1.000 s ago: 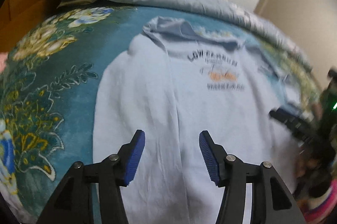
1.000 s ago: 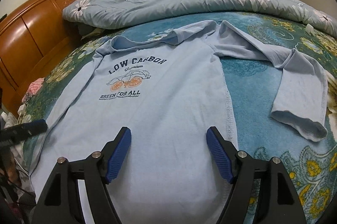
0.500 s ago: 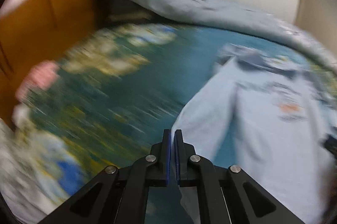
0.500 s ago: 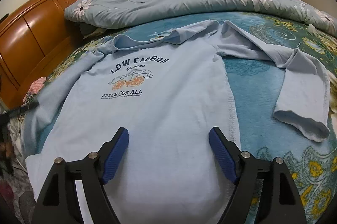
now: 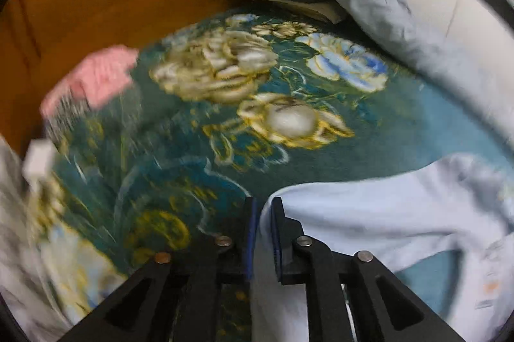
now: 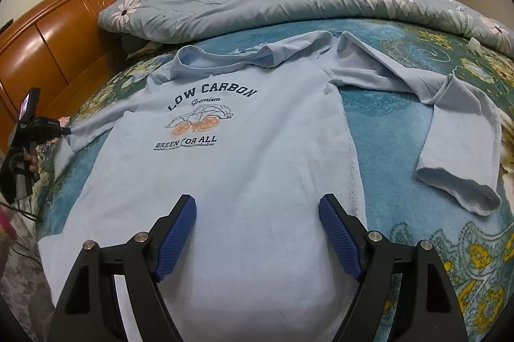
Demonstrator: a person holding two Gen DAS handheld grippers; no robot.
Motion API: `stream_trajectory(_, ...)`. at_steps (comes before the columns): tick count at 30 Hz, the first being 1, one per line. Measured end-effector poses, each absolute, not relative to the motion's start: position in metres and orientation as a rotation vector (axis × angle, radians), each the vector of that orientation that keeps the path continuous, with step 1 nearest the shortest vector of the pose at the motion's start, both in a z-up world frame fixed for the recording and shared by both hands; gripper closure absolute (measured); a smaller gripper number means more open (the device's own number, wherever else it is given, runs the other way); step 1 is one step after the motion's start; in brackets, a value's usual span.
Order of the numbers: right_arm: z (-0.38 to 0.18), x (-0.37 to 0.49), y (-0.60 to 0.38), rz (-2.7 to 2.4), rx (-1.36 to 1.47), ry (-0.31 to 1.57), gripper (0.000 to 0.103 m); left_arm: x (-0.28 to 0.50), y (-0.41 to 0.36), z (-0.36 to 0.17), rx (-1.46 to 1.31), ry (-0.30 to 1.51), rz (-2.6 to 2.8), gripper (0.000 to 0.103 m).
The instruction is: Fold clothes
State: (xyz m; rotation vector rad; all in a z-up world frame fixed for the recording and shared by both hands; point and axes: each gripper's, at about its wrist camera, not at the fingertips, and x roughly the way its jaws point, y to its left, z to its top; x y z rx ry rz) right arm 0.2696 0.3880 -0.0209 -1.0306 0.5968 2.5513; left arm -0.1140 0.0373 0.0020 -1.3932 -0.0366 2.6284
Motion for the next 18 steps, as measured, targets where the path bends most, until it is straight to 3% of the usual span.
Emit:
stream_trajectory(2, -0.018, 0.278, 0.392, 2.554, -1.018, 0.641, 0.023, -0.103, 0.023, 0.01, -1.378, -0.101, 2.682, 0.051)
stream_trajectory(8, -0.019, 0.321, 0.42, 2.45, -0.967, 0.767, 0.023, -0.033, 0.021, 0.017, -1.394, -0.287, 2.375, 0.044)
stream_trajectory(18, -0.018, 0.373, 0.414, 2.487, -1.052, 1.03, 0.023, 0.107, 0.085, -0.024, -1.469, -0.091, 1.858, 0.039)
